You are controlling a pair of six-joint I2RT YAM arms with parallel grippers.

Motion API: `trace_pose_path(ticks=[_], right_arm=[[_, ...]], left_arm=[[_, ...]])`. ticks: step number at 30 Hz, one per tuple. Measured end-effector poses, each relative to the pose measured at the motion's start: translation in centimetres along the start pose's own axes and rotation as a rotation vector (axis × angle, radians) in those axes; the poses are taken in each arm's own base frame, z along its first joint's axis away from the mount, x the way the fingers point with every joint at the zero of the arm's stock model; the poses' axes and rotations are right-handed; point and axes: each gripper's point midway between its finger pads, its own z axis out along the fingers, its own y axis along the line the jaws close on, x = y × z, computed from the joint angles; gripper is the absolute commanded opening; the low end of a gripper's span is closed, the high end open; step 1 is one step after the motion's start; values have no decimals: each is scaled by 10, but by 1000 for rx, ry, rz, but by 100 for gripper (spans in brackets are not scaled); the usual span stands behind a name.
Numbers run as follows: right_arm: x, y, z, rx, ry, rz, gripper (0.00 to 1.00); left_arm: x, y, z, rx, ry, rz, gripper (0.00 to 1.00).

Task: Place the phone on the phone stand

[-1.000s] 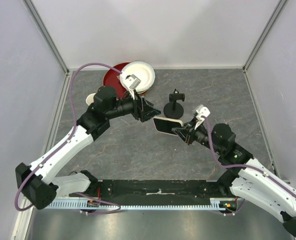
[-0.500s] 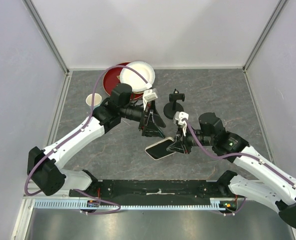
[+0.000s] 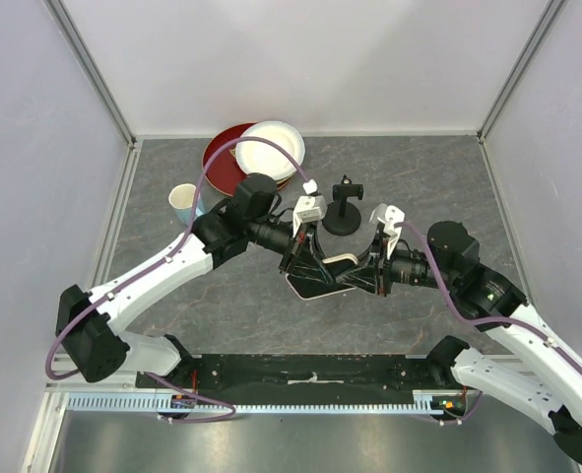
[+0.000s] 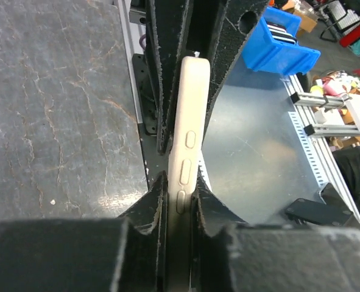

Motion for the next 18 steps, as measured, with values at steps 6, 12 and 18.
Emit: trace_pose_path(ticks=[6,12,18], right_arm=[[-28,-6,-3,70,-135,34,88],[-28,-7,-9,72,-329,42,96],[15,-16,19,-5,-415,170,87]], left_arm=[[-12,1,-10,-123,-46,107,2],[-19,2,-30,-283,-151,131,2],[-49,-15,-38,-277,-329,107,2]])
